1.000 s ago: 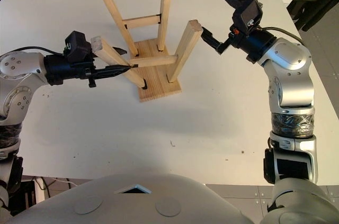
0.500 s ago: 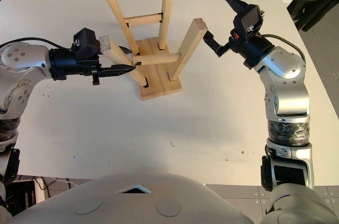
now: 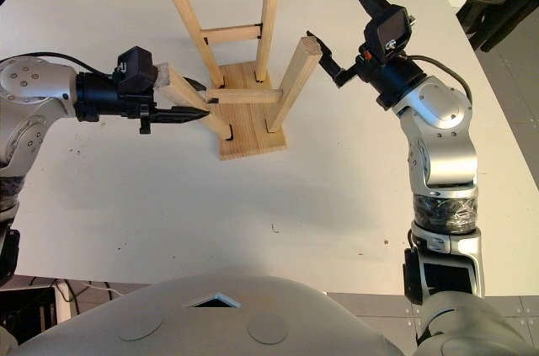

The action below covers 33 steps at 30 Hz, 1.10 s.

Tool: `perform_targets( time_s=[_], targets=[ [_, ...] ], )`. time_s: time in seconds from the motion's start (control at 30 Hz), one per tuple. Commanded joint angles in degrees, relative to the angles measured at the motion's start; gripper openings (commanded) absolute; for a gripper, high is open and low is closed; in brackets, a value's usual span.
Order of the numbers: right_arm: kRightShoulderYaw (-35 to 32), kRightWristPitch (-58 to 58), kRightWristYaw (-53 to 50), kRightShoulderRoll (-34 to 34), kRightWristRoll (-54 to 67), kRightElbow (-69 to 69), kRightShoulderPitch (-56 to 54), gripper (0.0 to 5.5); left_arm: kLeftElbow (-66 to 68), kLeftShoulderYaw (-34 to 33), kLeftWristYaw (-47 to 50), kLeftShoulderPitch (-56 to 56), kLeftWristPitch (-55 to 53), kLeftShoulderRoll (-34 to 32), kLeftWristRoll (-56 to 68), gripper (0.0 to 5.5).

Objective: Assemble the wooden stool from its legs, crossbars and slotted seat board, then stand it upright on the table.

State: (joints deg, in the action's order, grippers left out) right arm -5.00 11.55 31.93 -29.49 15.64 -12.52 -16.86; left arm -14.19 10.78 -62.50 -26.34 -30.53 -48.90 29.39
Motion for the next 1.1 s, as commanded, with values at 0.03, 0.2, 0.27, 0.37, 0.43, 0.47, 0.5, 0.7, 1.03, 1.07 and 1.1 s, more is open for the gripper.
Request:
perform_targets(
  time_s=[0.03, 0.2, 0.27, 0.37, 0.43, 0.47, 0.5, 0.7, 1.03, 1.07, 1.1],
  targets=[
    [-1.26, -1.28, -1.03, 0.05, -0.86, 1.46, -1.67, 4.77, 2.43, 4.33, 0.34, 5.99, -4.92, 0.02, -2.8, 2.04],
    [-5.77, -1.58, -5.21, 1.08, 0.9, 2.64, -4.84, 4.77, 3.05, 2.98, 1.55, 4.89, -5.25, -0.02, -2.4, 2.04],
    [-9.52, 0.98, -7.22, 2.69, 6.98, 0.36, -7.61, 4.77, 2.99, 2.33, 1.56, 4.74, -5.62, -0.29, -1.71, 2.04],
    [-12.18, 5.85, -8.17, 3.7, 16.4, -4.92, -10.85, 4.77, 3.43, 1.38, 1.16, 4.6, -6.79, 0.17, 0.08, 2.04],
    [-11.99, 8.85, -8.59, 3.82, 21.23, -8.26, -12.67, 4.77, 4.74, 1.11, 0.11, 3.83, -7.79, 0.73, 1.51, 2.04],
    [-11.23, 10.06, -8.94, 4.03, 22.73, -9.5, -13.78, 4.77, 5.76, 1.36, -0.49, 3.26, -7.85, 0.92, 1.54, 2.04],
    [-9.91, 11.17, -9.3, 4.64, 23.93, -10.43, -15.2, 4.77, 6.61, 1.57, -0.8, 2.9, -7.87, 1.01, 1.43, 2.04],
    [-0.49, 18.22, -11.84, 8.13, 28.78, -18.96, -18.32, 4.39, 9.73, 1.84, -1.44, 1.31, -8.29, 1.71, 1.05, 2.04],
    [29.15, 27.64, -20.41, 6.56, 6.11, -27.78, -11.1, 2.75, 1.81, 2.04, 2.05, 1.39, -13.34, 1.22, 1.97, 2.04],
    [30.77, 27.58, -21.23, 6.48, 3.2, -27.58, -10.68, 2.57, 1.35, 2.14, 2.41, 1.19, -13.94, 1.37, 2.07, 2.04],
    [31.91, 27.44, -21.65, 6.15, 0.53, -27.59, -10.32, 2.37, 1.01, 2.13, 2.72, 1.06, -14.51, 1.46, 2.18, 2.04]
  ],
)
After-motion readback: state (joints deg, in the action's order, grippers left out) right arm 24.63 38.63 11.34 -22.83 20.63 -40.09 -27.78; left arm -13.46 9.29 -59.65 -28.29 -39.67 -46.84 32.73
